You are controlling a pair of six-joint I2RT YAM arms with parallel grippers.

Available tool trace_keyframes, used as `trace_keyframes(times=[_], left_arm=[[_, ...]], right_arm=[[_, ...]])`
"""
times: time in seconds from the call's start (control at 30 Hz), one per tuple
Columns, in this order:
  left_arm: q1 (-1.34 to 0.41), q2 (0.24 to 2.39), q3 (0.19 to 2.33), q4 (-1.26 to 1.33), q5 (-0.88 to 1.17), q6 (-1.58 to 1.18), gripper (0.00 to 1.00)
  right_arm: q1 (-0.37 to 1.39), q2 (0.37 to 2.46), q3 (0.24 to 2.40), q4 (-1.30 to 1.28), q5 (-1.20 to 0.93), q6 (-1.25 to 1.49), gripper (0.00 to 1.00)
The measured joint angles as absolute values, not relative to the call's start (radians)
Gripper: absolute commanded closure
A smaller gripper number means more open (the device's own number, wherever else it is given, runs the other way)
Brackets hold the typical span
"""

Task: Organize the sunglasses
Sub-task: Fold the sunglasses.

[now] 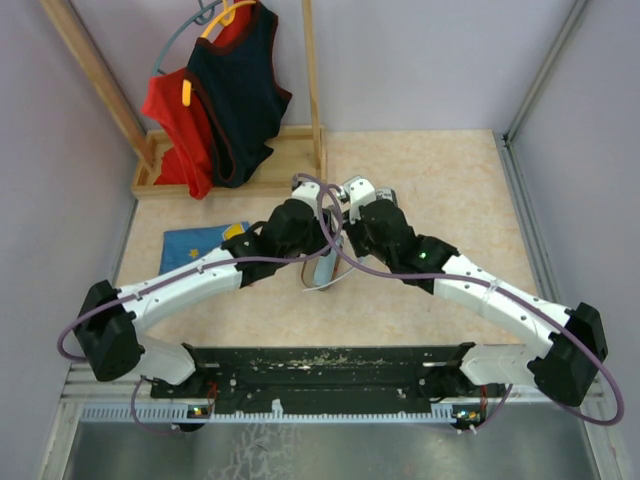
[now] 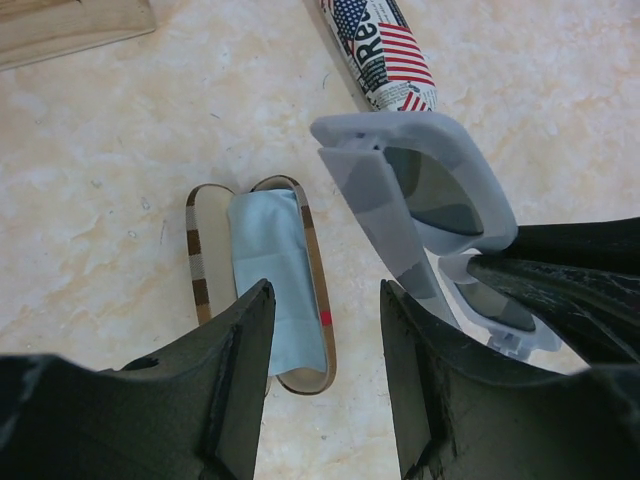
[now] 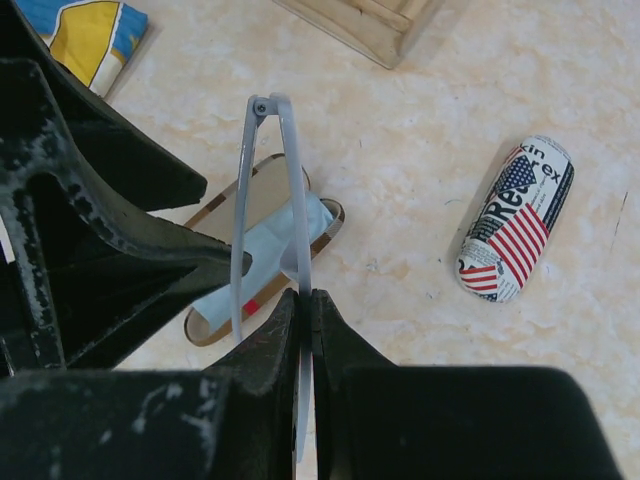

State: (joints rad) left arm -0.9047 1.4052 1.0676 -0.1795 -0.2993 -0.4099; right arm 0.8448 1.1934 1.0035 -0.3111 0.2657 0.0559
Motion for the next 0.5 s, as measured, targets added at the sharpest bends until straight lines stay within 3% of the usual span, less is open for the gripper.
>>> trace_keyframes(times=[0.5], left_arm=[[-0.921,1.428,1.115,-0.185,-0.323,-0.390,0.47]], right_arm=[[0.846,1.194,1.003,-0.307,0.290,0.091,1.00]])
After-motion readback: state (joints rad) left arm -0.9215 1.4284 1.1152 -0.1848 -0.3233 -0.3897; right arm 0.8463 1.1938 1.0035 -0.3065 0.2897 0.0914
